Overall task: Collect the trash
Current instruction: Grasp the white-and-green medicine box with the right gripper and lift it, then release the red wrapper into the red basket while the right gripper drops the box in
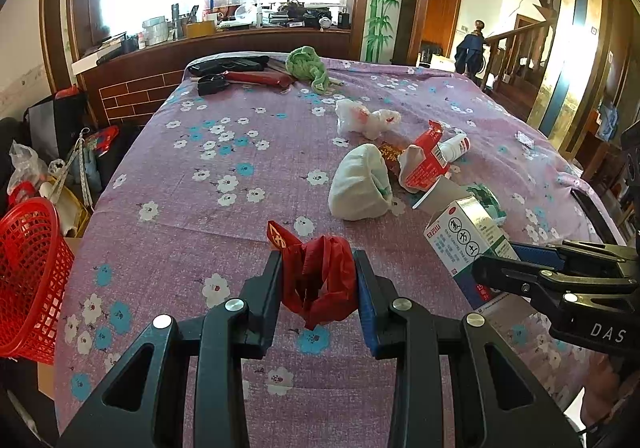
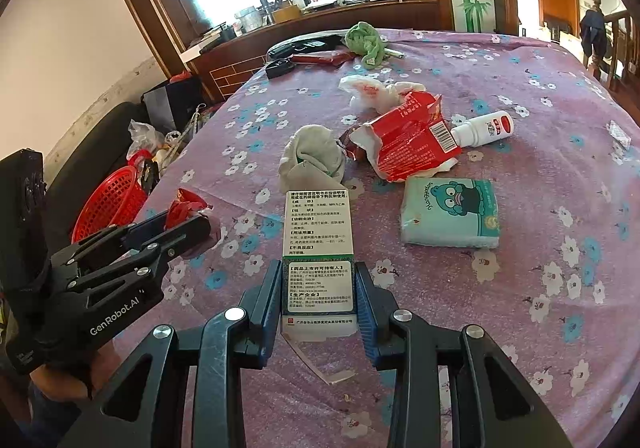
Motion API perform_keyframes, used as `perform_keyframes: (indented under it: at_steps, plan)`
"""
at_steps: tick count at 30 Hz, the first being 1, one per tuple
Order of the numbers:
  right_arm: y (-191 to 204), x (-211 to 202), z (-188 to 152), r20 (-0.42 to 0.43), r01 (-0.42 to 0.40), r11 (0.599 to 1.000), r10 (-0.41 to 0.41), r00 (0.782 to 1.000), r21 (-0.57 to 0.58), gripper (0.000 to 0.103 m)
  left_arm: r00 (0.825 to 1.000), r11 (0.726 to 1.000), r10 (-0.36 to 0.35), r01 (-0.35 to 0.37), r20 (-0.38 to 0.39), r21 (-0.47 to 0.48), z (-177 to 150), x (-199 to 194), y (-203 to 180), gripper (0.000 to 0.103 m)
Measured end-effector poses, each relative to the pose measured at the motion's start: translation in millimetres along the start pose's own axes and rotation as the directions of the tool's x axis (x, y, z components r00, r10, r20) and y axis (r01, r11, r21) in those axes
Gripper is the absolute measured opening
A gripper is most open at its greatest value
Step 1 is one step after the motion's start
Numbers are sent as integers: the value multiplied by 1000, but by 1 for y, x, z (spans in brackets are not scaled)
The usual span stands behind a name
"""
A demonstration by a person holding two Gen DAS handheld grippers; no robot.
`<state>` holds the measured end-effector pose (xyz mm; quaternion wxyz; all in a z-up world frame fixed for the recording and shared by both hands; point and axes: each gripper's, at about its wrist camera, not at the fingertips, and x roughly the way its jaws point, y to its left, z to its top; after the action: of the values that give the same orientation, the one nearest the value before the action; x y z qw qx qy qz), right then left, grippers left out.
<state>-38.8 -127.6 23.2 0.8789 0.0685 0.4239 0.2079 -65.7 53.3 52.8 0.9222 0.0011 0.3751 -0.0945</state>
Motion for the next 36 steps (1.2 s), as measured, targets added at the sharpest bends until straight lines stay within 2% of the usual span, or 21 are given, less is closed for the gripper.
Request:
perform_keyframes:
  at_steps: [24,36]
  plan:
    - [15,9,4,-26,-5,1000,4,1000,-27,37,1000,1000,24,-23,16,-20,-3,-6,14,33]
    - [49,19,18,-43,-38,995,34,999,-93,37,996,994,56,-49,69,-94,1,-32,52,33]
